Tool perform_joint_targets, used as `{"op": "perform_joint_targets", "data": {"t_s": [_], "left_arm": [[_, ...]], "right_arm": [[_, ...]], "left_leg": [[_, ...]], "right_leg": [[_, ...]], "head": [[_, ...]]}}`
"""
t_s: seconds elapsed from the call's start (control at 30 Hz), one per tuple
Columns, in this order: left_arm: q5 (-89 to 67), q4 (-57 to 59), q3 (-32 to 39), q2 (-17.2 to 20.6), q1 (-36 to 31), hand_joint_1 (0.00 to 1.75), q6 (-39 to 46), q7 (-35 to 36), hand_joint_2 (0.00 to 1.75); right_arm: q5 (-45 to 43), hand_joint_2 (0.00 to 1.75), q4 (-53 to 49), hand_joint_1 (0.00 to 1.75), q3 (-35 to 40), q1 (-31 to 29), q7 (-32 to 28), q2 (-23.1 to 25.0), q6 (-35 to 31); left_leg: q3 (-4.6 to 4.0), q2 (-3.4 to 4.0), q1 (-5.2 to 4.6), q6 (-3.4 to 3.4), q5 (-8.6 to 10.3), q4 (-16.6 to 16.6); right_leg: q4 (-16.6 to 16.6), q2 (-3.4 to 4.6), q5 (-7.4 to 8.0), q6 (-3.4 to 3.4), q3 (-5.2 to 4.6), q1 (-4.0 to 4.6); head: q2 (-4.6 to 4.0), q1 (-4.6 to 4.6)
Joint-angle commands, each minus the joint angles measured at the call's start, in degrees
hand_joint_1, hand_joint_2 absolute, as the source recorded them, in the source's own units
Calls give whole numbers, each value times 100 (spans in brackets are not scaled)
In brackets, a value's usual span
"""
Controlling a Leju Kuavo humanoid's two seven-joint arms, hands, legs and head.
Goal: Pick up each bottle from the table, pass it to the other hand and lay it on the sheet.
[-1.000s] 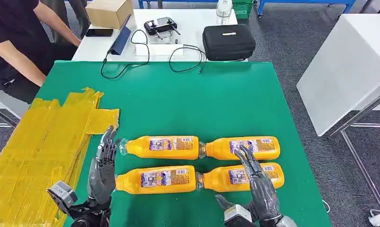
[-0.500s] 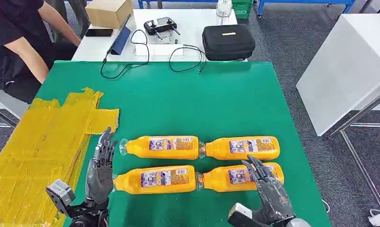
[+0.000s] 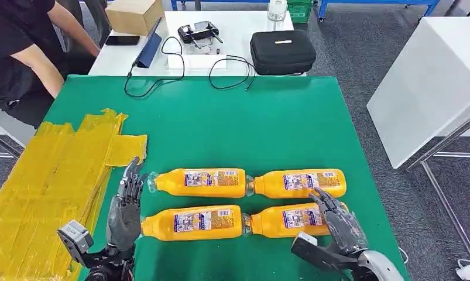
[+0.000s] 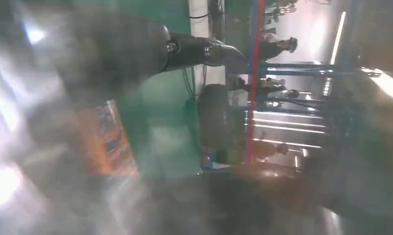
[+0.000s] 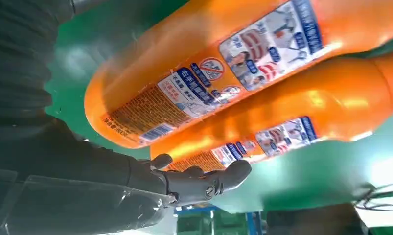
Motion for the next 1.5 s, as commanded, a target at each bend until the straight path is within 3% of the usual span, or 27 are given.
{"op": "perform_joint_targets", "data": {"t_s": [0.03, 0.17, 0.2, 0.23, 0.27, 0.47, 0.7, 0.77, 1.3, 1.4, 1.5], "left_arm": [[14, 211, 171, -63, -123, 0, -4, 38, 0], [37, 287, 202, -54, -183, 0, -24, 41, 0], [42, 337, 200, -47, -221, 0, -30, 41, 0], [58, 398, 201, -46, -267, 0, -25, 34, 0], [79, 474, 191, -37, -326, 0, -19, 23, 0], [202, 497, 87, 20, -436, 0, 82, 56, 0], [256, 556, 28, 62, -428, 0, 125, 52, 0], [278, 502, 28, 59, -419, 0, 162, 40, 0], [283, 505, 29, 76, -374, 0, 158, 36, 0], [291, 419, 51, 62, -380, 0, 180, 51, 0], [298, 314, 152, 26, -295, 0, 207, 72, 0]], "right_arm": [[-65, 175, 530, 0, -77, -222, -34, 140, 158], [-91, 175, 869, 0, 358, -378, 100, -188, 859], [-114, 175, 977, 70, 503, -427, 87, -308, 1029], [-235, 175, 1085, 168, 656, -473, 59, -427, 1165], [-328, 175, 1202, 175, 862, -528, 59, -591, 1318], [-736, 175, 1288, 175, 1419, -690, 177, -1133, 1735], [-847, 175, 1275, 175, 1644, -670, 322, -1347, 1855], [-968, 175, 1212, 175, 1526, -614, 415, -1206, 1571], [-989, 175, 1129, 175, 1549, -551, 455, -1241, 1527], [-886, 175, 1034, 175, 1487, -563, 633, -1146, 1341], [-837, 175, 668, 175, 1094, -299, 863, -887, 756]], "left_leg": [[22, 6, 6, -5, -7, -4], [21, 8, 8, -4, -6, -3], [26, 10, 9, -4, -7, -4], [18, 9, 5, -2, -4, -5], [28, 10, 8, -3, -7, -5], [45, -5, 3, 6, -6, -5], [95, -15, 9, 20, -23, -7], [100, -20, 8, 21, -22, -9], [122, -12, 6, 21, -26, -5], [120, -16, 9, 20, -25, -5], [116, -16, 11, 19, -25, -4]], "right_leg": [[-10, 3, -1, -6, 24, 6], [-12, 4, 1, -5, 24, 8], [-15, 6, 2, -5, 28, 9], [-12, 6, 3, -3, 20, 5], [-16, 6, 2, -4, 31, 8], [-13, -11, -1, -2, 41, 3], [-25, -15, -5, -3, 40, 10], [-26, -21, -7, -2, 45, 8], [-25, -10, -9, -2, 68, 7], [-28, -15, -7, -4, 69, 10], [-29, -16, -7, -5, 66, 13]], "head": [[0, -2], [0, 0], [0, -2], [0, -2], [0, -2], [0, -2], [0, 0], [0, 0], [0, 0], [0, 0], [0, -2]]}}
